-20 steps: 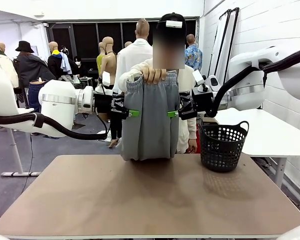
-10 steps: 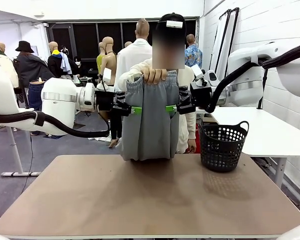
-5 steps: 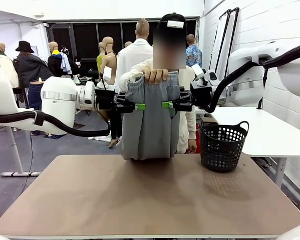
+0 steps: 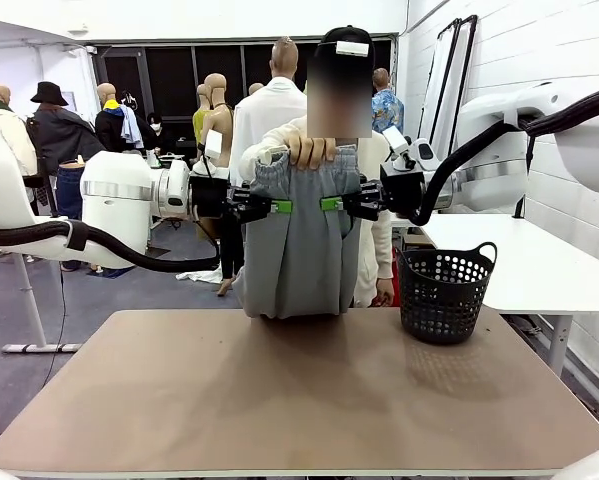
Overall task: Fold the training pants.
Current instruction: Grab both ends of the Training pants handed by a person, then release the ends of the Training pants and then grab the overlapped ends.
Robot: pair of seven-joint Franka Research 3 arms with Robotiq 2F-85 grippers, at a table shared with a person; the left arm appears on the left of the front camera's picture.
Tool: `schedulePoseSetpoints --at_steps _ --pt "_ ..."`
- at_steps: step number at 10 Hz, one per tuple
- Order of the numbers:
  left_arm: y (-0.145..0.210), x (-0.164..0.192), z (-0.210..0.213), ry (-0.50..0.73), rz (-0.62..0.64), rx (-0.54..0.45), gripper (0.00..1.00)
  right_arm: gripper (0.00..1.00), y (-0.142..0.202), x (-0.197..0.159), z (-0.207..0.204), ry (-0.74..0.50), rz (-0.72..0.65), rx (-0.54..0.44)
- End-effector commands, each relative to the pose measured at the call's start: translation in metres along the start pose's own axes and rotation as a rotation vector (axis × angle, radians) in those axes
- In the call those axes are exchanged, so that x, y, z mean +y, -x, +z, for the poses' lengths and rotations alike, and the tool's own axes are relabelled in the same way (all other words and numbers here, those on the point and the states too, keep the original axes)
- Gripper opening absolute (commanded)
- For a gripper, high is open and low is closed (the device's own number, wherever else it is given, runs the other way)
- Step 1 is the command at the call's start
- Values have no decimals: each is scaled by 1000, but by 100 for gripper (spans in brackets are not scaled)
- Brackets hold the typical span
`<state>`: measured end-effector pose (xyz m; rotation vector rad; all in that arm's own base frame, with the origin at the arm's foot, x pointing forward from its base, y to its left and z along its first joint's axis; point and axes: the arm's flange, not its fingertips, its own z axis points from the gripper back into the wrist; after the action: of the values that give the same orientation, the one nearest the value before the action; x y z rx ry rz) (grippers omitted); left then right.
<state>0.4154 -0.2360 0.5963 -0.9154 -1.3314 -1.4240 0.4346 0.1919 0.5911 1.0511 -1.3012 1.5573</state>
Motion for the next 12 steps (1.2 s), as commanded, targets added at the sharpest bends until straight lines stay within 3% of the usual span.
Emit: schedulePoseSetpoints --at_steps 1,3,4,5,12 --pt "-4 -4 -1 -2 8 -49 0 0 -4 -3 -1 -23 -23 -4" --pt "0 1 0 -1 13 -26 0 0 -3 -5 -1 -18 -20 6" --pt "11 17 2 60 37 4 0 0 0 -6 -3 -13 -8 11" --pt "2 0 0 0 4 0 0 0 1 0 0 -2 -8 0" --pt "2 0 0 0 4 0 0 0 1 0 0 -2 -8 0"
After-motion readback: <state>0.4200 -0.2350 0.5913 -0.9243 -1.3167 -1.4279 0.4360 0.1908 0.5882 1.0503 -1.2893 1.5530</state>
